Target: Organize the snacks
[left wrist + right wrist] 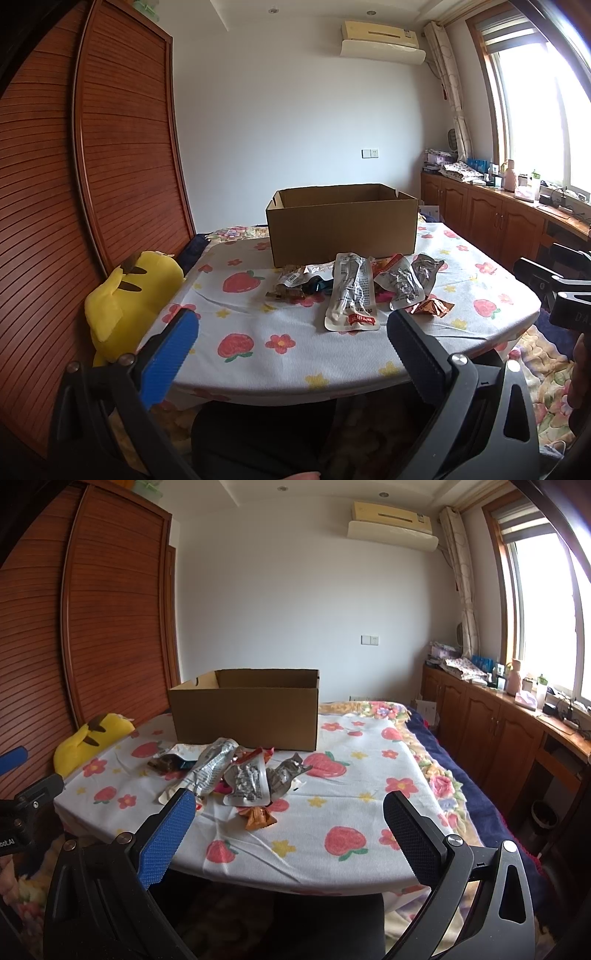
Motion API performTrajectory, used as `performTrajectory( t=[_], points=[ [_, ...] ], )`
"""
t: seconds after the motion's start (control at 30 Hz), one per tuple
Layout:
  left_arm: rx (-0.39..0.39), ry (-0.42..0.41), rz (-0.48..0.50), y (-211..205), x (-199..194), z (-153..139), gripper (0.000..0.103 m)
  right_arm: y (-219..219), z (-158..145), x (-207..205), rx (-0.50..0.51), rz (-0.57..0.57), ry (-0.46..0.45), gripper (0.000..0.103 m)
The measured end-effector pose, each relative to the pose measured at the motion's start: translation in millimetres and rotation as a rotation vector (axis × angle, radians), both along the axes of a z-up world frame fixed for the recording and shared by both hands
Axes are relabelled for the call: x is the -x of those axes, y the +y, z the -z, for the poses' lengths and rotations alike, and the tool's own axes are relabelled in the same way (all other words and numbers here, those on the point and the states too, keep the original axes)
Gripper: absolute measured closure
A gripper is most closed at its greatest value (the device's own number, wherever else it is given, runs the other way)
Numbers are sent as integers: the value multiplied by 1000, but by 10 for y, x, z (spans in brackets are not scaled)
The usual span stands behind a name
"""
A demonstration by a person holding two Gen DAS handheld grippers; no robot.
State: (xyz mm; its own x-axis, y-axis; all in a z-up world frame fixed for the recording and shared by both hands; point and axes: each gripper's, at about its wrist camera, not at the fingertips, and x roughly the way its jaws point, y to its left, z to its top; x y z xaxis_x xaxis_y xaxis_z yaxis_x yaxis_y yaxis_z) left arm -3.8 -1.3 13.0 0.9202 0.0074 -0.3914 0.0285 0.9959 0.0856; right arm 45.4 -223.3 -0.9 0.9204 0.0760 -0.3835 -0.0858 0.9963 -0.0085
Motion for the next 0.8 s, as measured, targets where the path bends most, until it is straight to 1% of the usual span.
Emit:
performTrajectory(
  t=[0.8],
  points=[
    [-1, -11, -1, 1, 27, -16, 0, 6, 7, 10, 1, 0, -2, 0]
  ],
)
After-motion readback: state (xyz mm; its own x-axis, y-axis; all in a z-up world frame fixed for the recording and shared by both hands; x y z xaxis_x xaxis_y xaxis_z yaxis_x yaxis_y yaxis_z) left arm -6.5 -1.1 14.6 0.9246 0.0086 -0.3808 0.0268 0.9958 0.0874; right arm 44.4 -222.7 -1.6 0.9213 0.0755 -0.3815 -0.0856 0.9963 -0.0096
